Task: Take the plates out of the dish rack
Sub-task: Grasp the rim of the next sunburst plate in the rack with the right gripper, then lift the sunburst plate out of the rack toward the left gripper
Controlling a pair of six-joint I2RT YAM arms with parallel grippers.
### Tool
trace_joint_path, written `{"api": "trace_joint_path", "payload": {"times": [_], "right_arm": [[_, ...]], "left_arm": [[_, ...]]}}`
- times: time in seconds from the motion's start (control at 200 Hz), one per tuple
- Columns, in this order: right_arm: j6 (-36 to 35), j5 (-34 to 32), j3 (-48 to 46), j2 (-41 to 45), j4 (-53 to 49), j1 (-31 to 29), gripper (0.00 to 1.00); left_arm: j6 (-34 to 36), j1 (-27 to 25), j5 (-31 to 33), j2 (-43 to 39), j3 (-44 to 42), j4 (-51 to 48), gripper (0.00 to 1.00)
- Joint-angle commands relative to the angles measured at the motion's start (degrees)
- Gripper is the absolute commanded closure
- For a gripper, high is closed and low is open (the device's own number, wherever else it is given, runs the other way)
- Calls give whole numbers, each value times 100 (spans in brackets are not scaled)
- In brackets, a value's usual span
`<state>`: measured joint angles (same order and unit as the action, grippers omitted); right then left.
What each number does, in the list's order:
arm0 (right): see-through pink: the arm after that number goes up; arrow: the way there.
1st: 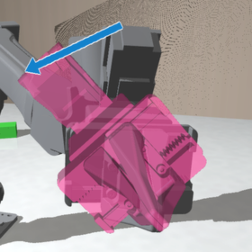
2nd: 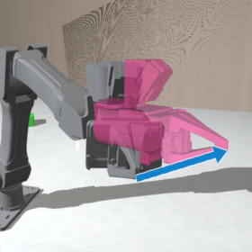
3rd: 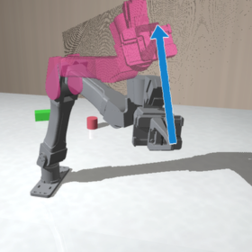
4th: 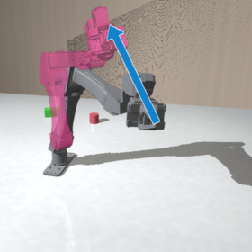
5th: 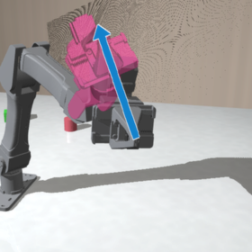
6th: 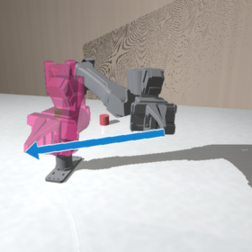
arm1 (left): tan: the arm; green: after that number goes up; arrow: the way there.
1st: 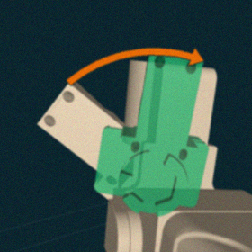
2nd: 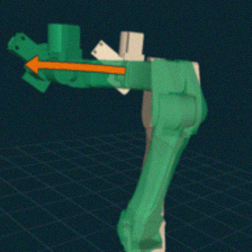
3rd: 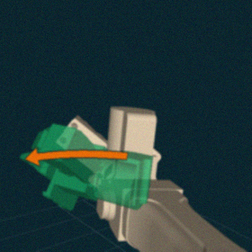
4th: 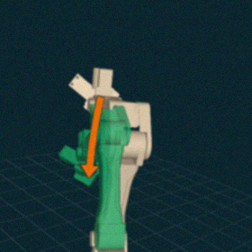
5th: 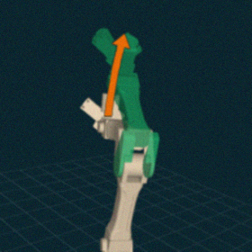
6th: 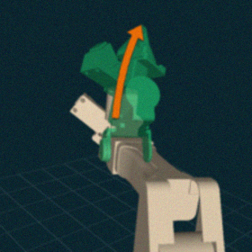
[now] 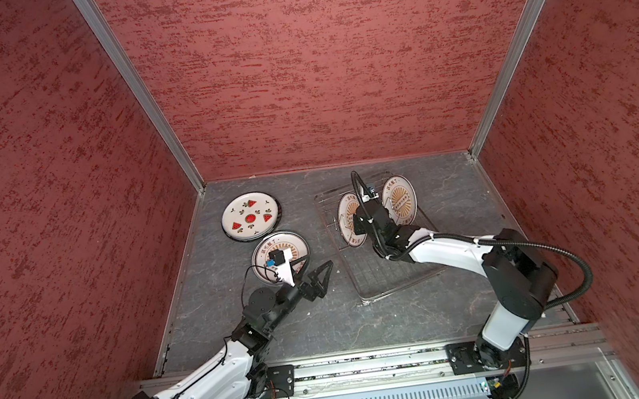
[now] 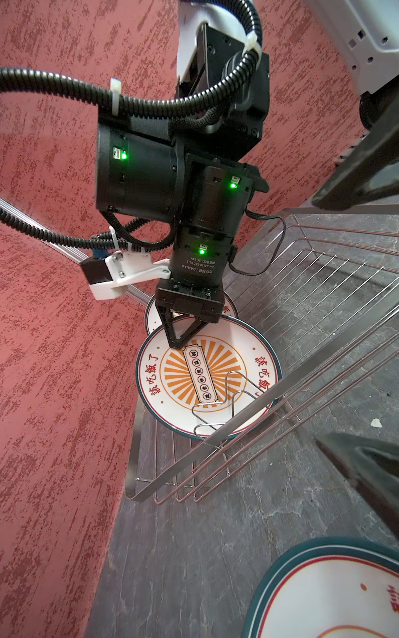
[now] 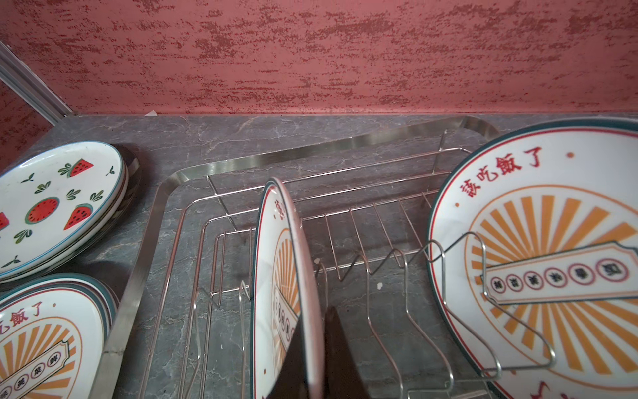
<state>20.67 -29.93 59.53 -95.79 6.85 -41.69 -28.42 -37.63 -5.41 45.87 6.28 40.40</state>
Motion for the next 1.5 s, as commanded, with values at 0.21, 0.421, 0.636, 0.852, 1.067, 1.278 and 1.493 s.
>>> {"api": "trace_joint_path", "payload": {"times": [0.21, 0.421, 0.636, 0.852, 1.067, 1.278, 1.493], "right_arm": [[-517, -568, 181, 556, 913, -126, 97], [-799, -928, -90, 992, 1230, -208, 98], [-751, -707, -1175, 1935, 2359, -217, 98], [-418, -313, -2492, 3062, 3322, -217, 100], [122, 494, -3445, 4046, 3777, -156, 100], [640, 1918, -3904, 4699, 3986, 5, 100], [1072, 2379, -4039, 4608, 4160, 334, 100]], "left_arm": [[88, -34, 113, 11, 162, 6, 1], [110, -34, 225, -176, 112, -102, 1], [133, -34, 292, -292, 66, -168, 1], [121, -25, 506, -351, 154, -318, 1], [-140, -25, 169, -140, 214, -19, 1], [-422, -47, -175, 35, 241, 390, 1], [-622, -74, -238, 323, 275, 794, 1]]}}
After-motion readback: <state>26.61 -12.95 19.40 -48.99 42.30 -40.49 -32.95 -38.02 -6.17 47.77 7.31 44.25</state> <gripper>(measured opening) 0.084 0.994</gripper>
